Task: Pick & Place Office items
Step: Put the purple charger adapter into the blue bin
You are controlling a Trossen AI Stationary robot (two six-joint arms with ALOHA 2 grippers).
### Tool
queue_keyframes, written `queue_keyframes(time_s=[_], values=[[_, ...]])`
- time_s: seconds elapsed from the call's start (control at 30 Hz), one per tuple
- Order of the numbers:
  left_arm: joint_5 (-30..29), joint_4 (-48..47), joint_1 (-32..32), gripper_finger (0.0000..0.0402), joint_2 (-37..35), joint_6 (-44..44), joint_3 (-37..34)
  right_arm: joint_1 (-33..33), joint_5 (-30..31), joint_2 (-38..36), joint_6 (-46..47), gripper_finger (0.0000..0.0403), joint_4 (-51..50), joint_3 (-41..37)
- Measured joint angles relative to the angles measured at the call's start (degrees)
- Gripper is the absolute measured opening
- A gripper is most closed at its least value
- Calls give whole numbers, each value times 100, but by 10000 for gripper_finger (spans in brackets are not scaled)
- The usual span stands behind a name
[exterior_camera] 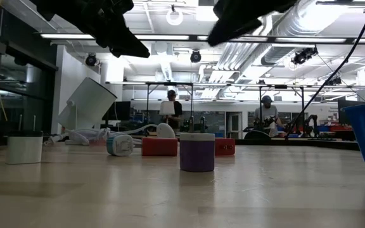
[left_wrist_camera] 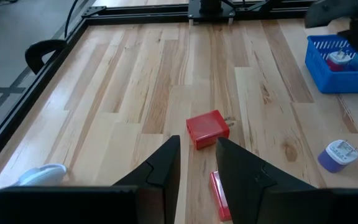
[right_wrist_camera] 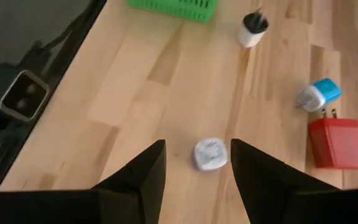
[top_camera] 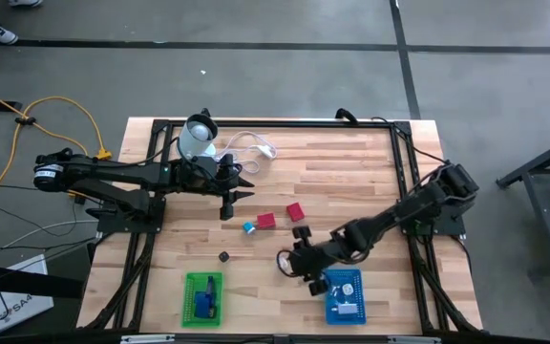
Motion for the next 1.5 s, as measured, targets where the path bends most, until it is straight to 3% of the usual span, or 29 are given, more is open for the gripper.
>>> queue_keyframes(time_s=[0.3,0.53,0.8,0.97,1.13,1.5], values=[[1,0,0,98,0,0,0,-366,-653,361,-296,166,604,-36],[1,-2,0,98,0,0,0,-403,-695,361,-606,166,1237,-435],[1,0,1,98,0,0,0,-655,-1541,361,-863,166,2757,-1215],[1,0,0,98,0,0,0,-825,-1802,361,-1009,166,3165,-1487],[0,0,2,98,0,0,0,-858,-1811,361,-1015,166,3135,-1526],[1,0,1,98,0,0,0,-834,-1212,361,-711,166,2683,-1526]])
